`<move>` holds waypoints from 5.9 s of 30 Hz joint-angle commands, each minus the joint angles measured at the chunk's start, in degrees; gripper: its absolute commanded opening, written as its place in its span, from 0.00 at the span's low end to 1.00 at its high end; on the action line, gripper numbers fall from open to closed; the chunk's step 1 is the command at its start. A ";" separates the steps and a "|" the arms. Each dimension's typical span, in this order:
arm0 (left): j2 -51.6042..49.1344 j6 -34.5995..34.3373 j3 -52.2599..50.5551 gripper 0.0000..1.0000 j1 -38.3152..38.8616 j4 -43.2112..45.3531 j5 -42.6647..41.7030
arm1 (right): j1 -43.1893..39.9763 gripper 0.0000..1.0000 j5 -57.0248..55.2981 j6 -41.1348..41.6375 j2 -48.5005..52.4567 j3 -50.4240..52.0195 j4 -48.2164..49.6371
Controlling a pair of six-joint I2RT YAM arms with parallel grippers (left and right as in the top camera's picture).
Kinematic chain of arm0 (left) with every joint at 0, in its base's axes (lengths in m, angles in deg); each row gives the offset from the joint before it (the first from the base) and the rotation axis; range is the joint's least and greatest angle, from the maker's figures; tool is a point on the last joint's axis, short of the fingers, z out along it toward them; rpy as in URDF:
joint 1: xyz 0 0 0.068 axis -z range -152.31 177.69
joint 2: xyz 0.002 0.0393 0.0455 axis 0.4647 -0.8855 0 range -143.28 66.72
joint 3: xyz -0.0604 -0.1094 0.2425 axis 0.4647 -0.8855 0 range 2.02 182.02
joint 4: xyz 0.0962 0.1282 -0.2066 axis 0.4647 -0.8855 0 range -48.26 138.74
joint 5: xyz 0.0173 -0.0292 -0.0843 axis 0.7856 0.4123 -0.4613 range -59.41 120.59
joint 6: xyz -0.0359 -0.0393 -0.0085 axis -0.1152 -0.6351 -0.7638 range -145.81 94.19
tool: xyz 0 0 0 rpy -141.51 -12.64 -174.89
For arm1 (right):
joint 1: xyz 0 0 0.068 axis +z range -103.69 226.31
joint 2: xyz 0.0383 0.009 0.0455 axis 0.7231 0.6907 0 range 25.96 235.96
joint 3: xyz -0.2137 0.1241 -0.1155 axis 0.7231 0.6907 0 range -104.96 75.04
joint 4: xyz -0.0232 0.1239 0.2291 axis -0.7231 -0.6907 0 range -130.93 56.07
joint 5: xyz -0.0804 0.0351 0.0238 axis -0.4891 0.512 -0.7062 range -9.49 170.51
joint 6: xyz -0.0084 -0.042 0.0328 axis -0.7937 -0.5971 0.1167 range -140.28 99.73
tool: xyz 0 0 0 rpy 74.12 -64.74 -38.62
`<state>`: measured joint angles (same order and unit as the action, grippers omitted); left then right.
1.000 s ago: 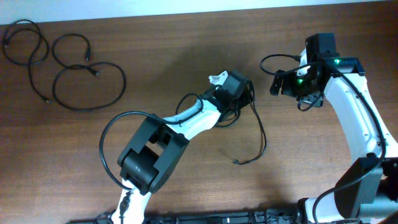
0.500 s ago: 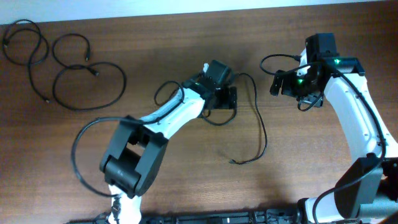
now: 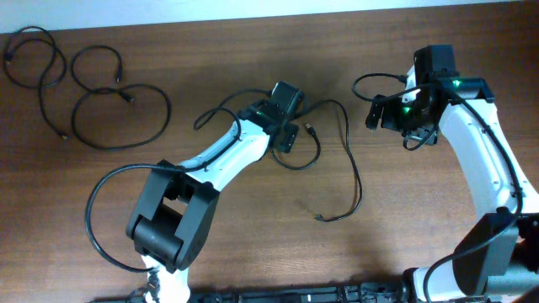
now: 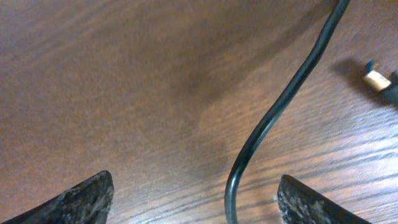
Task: Untangle cables
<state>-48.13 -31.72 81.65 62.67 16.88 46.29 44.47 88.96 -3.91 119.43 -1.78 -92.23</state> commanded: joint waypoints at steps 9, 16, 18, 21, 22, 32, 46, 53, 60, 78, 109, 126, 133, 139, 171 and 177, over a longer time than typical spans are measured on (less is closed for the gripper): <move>-2.40 -1.68 -1.09 0.00 -5.75 -5.70 2.14 | -0.07 0.99 -0.07 0.20 -0.42 -0.33 0.00; 0.35 -20.39 -1.05 0.00 -22.16 -23.78 -13.05 | -0.07 0.99 -0.09 0.20 -0.42 -0.35 0.00; 1.51 -20.39 -0.94 0.11 -22.75 -23.15 -21.05 | -0.07 0.99 -0.09 0.20 -0.42 -0.33 0.00; 4.57 -20.15 1.05 0.50 -22.73 -23.10 -20.90 | -0.07 0.98 -0.09 0.20 -0.42 -0.35 0.00; 6.86 -20.15 2.10 0.66 -22.71 -22.82 -20.87 | -0.07 0.99 -0.07 0.20 -0.42 -0.33 0.00; 10.95 -21.20 2.49 0.99 -21.33 -18.36 -34.56 | -0.07 0.99 -0.07 0.20 -0.42 -0.33 0.00; 8.68 -31.95 2.51 0.99 -2.69 -11.13 -10.91 | -0.07 0.99 -0.07 0.20 -0.42 -0.33 0.00; 5.66 -31.95 2.49 1.00 3.13 -8.55 -11.39 | -0.07 0.99 -0.09 0.20 -0.42 -0.33 0.00; 5.44 -20.37 1.88 0.99 4.61 -9.27 -23.28 | -0.07 0.99 -0.07 0.20 -0.42 -0.33 0.00; -4.42 -35.65 1.88 0.34 5.55 -5.70 -27.30 | -0.07 0.99 -0.07 0.20 -0.42 -0.33 0.00; -15.80 -55.45 24.35 0.66 4.66 -34.77 -20.44 | -0.07 0.99 -0.07 0.20 -0.42 -0.33 0.00; -17.35 -44.81 33.64 0.00 0.72 -58.90 -7.69 | -0.07 0.99 -0.07 0.20 -0.42 -0.33 0.02; -17.59 -36.41 38.53 0.29 -1.88 -64.06 11.17 | -0.07 0.99 -0.07 0.20 -0.42 -0.35 0.02; -17.59 -36.46 38.53 0.99 -2.36 -62.01 15.82 | -0.07 0.99 -0.09 0.20 -0.42 -0.33 0.02; 0.92 -31.32 20.87 0.00 -13.79 -41.44 1.11 | -0.07 0.99 -0.07 0.20 -0.42 -0.35 0.02; 26.05 -31.39 20.87 0.00 -14.10 -46.99 17.11 | -0.07 0.99 -0.07 0.20 -0.42 -0.35 0.02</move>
<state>-30.64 -63.87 102.17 49.14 -28.36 53.81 44.47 88.94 -3.94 119.43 -1.78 -92.26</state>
